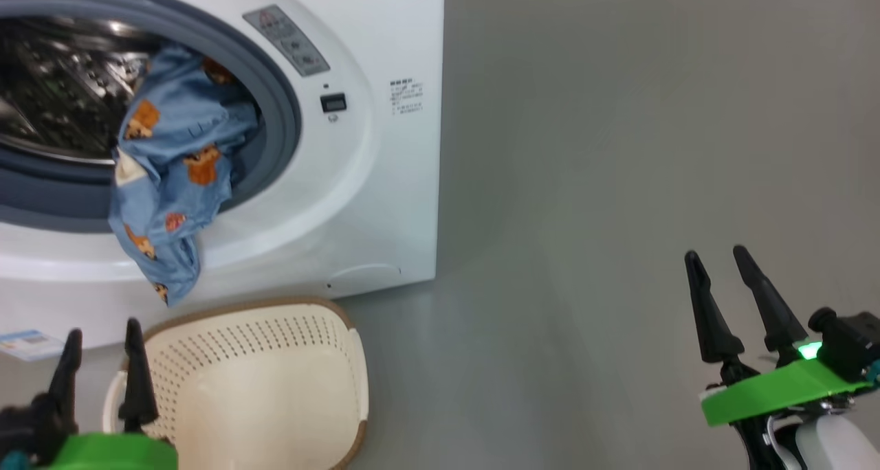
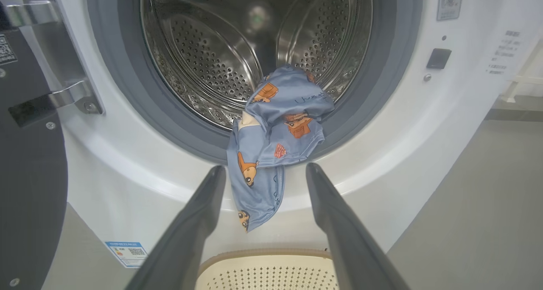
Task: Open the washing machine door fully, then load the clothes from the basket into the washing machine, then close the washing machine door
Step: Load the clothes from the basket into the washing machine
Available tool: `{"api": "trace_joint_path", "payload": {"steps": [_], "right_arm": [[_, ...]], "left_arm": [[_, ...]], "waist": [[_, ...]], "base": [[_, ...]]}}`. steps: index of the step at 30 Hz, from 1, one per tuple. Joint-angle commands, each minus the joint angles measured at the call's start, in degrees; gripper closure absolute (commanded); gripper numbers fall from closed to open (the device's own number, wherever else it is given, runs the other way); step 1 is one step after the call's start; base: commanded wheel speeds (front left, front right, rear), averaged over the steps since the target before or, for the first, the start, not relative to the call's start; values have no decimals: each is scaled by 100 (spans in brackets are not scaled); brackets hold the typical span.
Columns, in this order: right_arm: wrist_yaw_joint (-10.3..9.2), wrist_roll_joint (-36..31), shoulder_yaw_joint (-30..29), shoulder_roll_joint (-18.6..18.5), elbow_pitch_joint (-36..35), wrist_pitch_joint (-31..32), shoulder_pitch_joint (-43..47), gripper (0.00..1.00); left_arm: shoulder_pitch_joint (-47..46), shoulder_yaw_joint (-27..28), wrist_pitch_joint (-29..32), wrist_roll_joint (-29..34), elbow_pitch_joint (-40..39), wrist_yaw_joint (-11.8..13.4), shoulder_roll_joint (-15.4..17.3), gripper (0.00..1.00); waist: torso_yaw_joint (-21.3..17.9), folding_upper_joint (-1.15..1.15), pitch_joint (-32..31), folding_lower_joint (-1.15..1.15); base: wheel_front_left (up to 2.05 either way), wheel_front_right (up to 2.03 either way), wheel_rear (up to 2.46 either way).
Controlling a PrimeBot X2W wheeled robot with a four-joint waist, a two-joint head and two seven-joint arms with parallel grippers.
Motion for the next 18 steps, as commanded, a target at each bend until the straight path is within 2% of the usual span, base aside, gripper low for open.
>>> {"api": "trace_joint_path", "payload": {"steps": [1, 18], "right_arm": [[32, -6, 108, -44, -168, -46, -227, 0], [32, -2, 122, 215, -258, -46, -1031, 0]], "left_arm": [[-325, 119, -35, -23, 44, 3, 200, 0], [-2461, -63, -35, -157, 2042, 3, 805, 0]], "waist": [[-3, 0, 385, 0], [-320, 0, 1755, 0]], "base": [[0, 0, 0], [0, 0, 0]]}}
